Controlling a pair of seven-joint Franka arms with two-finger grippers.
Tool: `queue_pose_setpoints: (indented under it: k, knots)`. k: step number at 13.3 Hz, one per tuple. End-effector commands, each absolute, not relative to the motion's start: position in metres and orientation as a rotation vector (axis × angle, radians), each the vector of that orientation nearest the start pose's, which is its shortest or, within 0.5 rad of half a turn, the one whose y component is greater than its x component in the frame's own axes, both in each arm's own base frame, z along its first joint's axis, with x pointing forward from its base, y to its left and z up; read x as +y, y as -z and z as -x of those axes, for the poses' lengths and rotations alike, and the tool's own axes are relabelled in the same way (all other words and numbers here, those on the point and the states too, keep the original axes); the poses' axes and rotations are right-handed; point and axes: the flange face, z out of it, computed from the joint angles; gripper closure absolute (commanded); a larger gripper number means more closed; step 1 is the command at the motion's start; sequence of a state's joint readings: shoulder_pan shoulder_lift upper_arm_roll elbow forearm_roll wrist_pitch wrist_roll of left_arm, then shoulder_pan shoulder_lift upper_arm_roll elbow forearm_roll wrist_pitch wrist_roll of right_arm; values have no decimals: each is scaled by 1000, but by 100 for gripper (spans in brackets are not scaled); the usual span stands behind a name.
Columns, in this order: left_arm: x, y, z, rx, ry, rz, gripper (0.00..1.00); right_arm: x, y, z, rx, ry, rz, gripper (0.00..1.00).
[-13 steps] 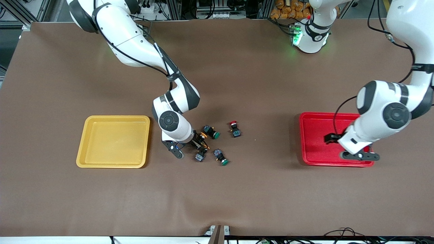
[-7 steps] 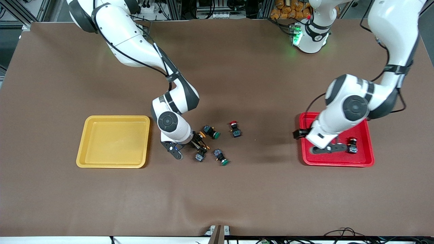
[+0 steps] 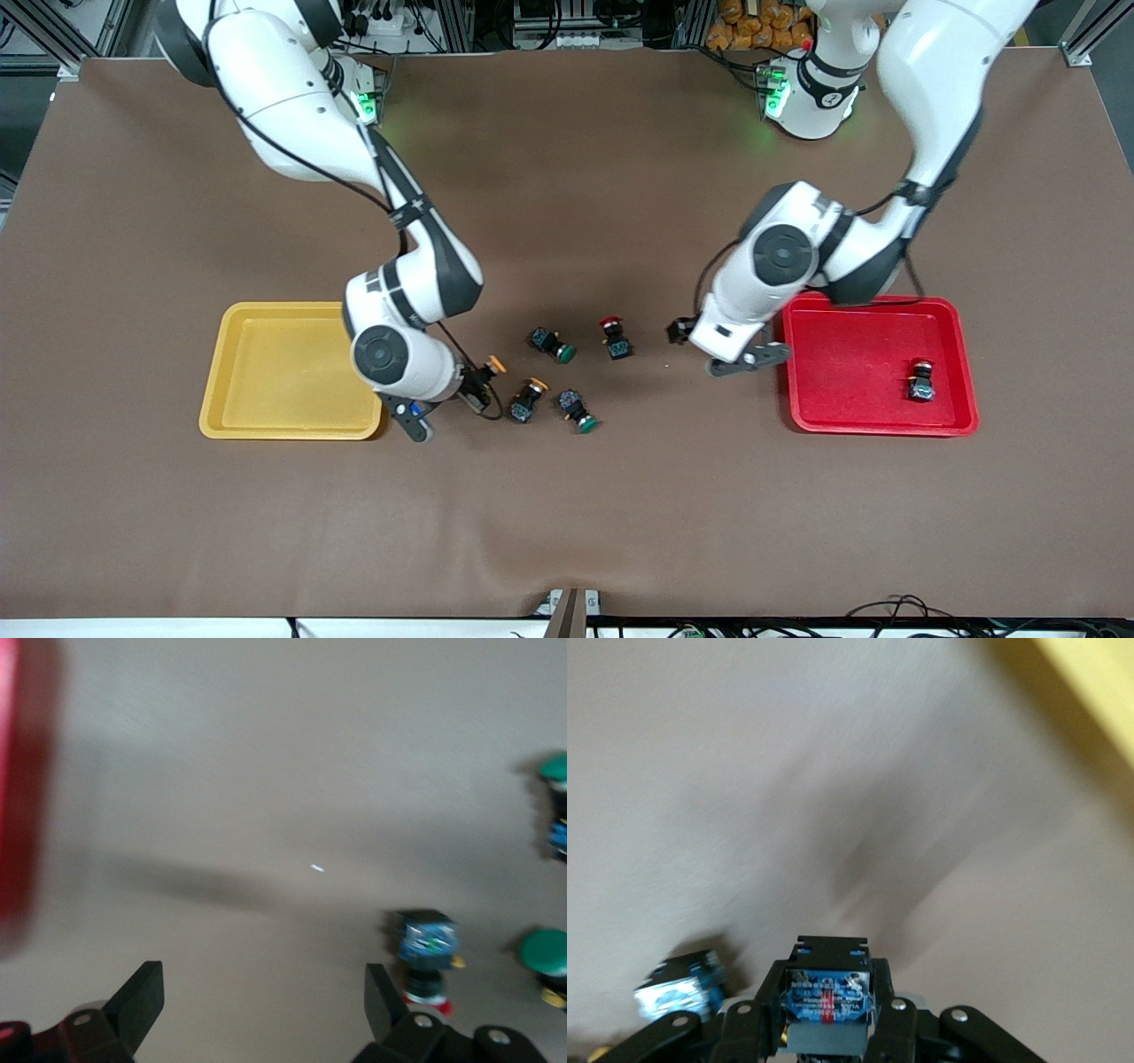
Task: Place red and yellow buttons in trays
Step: 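Carry the orange button to the yellow tray while the left gripper grasps a red button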
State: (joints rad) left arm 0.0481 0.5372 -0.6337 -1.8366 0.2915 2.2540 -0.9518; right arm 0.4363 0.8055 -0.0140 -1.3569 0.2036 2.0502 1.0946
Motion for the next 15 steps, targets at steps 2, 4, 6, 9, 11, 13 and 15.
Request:
queue_pose_setpoints:
  k: [2,4,6,9,11,13,15]
  knots:
    - [-367,-260,-536,-453,-60,3197,0,240,-263,-673,907,-365,2927,100]
    - [-390,-241,-526,-488,-6,3205,0,202,-265,-679,796,-390,2970,100]
    - [-413,-220,-522,-533,83,3179,0,152,-286,-686,588,-410,2994,100]
    - [-438,-196,-519,-598,173,3152,0,70,-303,-678,315,-415,3100,100]
    - [-443,-184,-513,-576,184,3132,0,22,-302,-675,182,-421,3108,100]
    - [-447,-173,-507,-550,198,3107,0,-3,-291,-669,105,-448,3149,100]
    - [-446,-169,-507,-549,208,3093,0,-28,-272,-658,41,-414,3168,100]
